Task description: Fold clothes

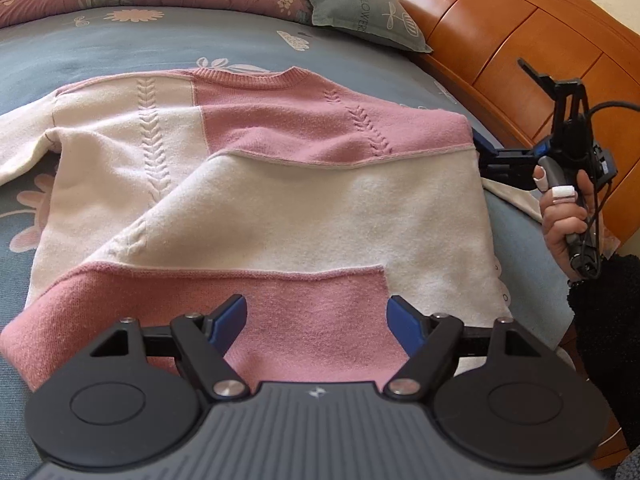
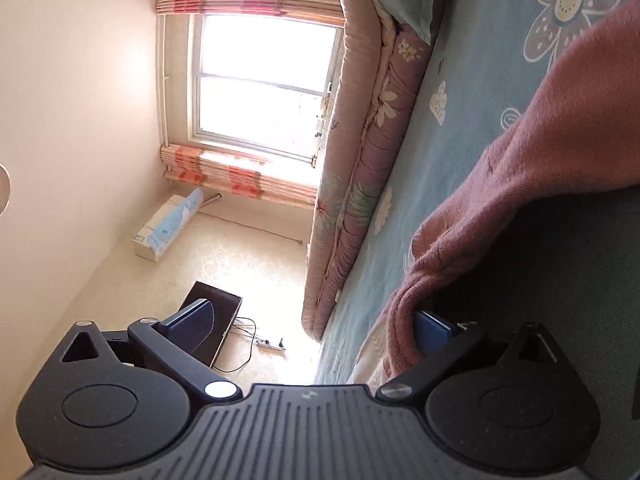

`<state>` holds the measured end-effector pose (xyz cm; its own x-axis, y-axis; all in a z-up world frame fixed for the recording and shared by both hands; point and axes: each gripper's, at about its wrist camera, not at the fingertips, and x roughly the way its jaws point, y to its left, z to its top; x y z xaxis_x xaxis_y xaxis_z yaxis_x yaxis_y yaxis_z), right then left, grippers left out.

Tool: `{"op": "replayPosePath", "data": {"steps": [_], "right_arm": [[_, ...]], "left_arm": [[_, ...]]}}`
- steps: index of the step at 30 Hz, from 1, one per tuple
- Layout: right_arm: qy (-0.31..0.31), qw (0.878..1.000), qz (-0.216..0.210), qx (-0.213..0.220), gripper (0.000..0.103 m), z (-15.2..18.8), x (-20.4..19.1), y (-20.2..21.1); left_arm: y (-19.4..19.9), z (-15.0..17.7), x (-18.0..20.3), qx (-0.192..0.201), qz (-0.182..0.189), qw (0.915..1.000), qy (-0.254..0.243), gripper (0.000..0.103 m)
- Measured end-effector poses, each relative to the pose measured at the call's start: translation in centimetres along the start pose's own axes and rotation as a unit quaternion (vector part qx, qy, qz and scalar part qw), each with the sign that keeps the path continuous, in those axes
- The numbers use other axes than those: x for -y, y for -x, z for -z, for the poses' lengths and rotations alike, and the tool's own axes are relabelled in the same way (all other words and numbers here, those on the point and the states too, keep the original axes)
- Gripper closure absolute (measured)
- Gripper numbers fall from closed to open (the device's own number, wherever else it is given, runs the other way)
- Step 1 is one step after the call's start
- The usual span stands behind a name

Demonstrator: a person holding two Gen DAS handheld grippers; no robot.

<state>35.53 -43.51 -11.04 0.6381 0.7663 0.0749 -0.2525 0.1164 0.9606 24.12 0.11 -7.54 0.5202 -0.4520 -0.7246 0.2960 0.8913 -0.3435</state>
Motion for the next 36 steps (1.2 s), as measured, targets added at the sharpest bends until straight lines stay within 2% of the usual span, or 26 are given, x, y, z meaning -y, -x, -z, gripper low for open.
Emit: {"op": "replayPosePath", "data": {"steps": [4,7,10,13,16,20,21,25,29,31,33,35,36], "right_arm": [[0.021,1.0,0.014,0.013,0.0,-1.0,-2.4,3.6],[0.048,0.995,0.087,0.005,0.0,-0.7,-3.7,4.4],[0.078,0.987,0.134,-0.04,0.0,1.5,-4.1,2.8],[0.11,0.977,0.156,-0.099,0.0,4.8,-3.9,-0.5],[0.136,0.957,0.21,-0.147,0.0,8.3,-2.6,-3.2],[0.195,0.926,0.271,-0.175,0.0,12.4,-1.5,-3.2],[0.194,0.927,0.272,-0.17,0.0,12.9,-1.6,-2.4],[0.155,0.943,0.257,-0.143,0.0,13.4,-1.9,1.6],[0.144,0.944,0.28,-0.1,0.0,12.0,-3.5,3.6],[0.189,0.925,0.323,-0.071,0.0,10.3,-4.2,3.2],[0.235,0.899,0.365,-0.056,0.0,8.5,-4.5,2.4],[0.26,0.884,0.385,-0.055,0.0,6.6,-3.9,1.2],[0.259,0.885,0.382,-0.062,0.0,5.7,-3.3,0.4]], "left_arm": [[0.0,-0.1,0.6,0.001,0.004,1.0,-0.009,0.026],[-0.1,-0.1,1.2,0.002,0.006,0.9999,-0.016,0.026],[0.0,-0.1,1.7,0.0,0.003,0.9997,-0.024,0.026],[0.1,-0.1,1.8,-0.001,-0.001,0.9996,-0.027,0.026],[0.0,0.0,1.4,-0.006,-0.019,0.9996,-0.022,0.026],[0.5,0.6,0.4,-0.012,-0.032,0.9993,-0.013,0.026],[0.6,0.9,0.0,-0.014,-0.034,0.9993,-0.01,0.026],[0.3,1.3,-0.7,-0.019,-0.039,0.999,-0.001,0.026],[0.3,1.0,-0.2,-0.014,-0.035,0.9992,-0.008,0.026],[0.3,0.7,0.3,-0.01,-0.03,0.9994,-0.014,0.026],[0.3,0.5,0.6,-0.008,-0.025,0.9995,-0.017,0.026],[0.2,0.4,0.9,-0.009,-0.022,0.9995,-0.02,0.026],[0.1,0.4,1.0,-0.01,-0.021,0.9995,-0.021,0.026]]}}
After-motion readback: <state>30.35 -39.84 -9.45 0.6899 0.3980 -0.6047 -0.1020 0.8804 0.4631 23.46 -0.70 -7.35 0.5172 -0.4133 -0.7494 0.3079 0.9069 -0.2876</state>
